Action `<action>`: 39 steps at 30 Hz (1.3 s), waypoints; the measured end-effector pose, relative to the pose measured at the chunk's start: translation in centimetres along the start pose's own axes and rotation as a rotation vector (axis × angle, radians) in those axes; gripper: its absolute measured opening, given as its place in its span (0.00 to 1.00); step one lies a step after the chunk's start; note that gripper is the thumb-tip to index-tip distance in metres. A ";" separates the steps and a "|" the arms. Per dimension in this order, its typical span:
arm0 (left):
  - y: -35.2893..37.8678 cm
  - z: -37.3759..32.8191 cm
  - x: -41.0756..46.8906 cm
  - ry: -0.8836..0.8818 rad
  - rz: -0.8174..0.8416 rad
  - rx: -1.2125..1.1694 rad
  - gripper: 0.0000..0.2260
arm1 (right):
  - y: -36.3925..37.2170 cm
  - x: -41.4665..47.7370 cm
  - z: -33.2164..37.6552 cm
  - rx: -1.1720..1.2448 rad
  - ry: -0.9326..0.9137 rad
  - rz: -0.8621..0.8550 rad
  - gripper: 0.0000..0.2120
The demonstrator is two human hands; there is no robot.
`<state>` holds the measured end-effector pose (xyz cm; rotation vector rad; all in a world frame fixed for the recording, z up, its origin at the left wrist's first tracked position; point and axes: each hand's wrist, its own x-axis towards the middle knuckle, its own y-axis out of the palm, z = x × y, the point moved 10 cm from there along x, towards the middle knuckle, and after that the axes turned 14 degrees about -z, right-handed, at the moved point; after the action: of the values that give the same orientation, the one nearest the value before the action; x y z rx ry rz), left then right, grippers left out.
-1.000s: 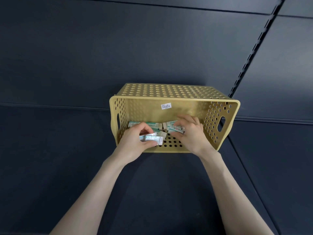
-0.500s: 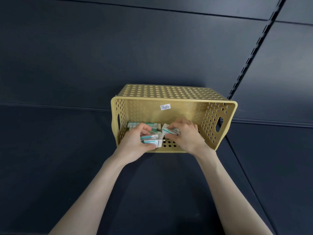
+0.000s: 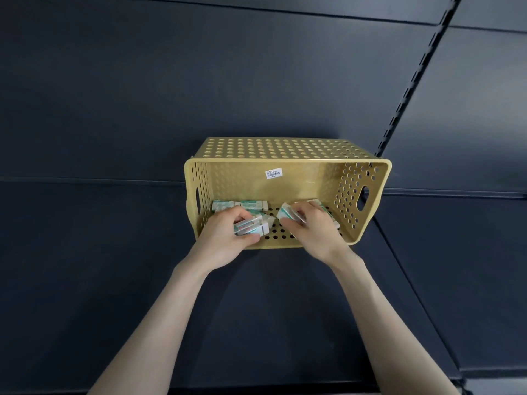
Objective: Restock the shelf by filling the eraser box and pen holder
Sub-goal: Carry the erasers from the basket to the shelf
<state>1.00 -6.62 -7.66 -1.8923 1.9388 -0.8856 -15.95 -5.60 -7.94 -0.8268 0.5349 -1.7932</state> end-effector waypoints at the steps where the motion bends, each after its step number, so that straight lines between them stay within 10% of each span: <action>1: 0.0 -0.1 0.0 -0.024 -0.017 -0.060 0.12 | -0.2 -0.5 -0.1 0.120 0.061 -0.001 0.10; 11: 5.0 -5.9 -5.4 -0.373 0.075 -0.823 0.08 | -6.9 -8.0 -2.5 0.622 0.382 -0.280 0.13; 39: 44.0 -45.8 -39.7 -0.051 0.847 -0.769 0.15 | -51.8 -45.4 -33.3 0.397 0.639 -1.173 0.13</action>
<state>-57.70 39.93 -7.31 -1.0607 2.9027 0.1875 -63.34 54.45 -6.94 -0.2200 0.0047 -3.1483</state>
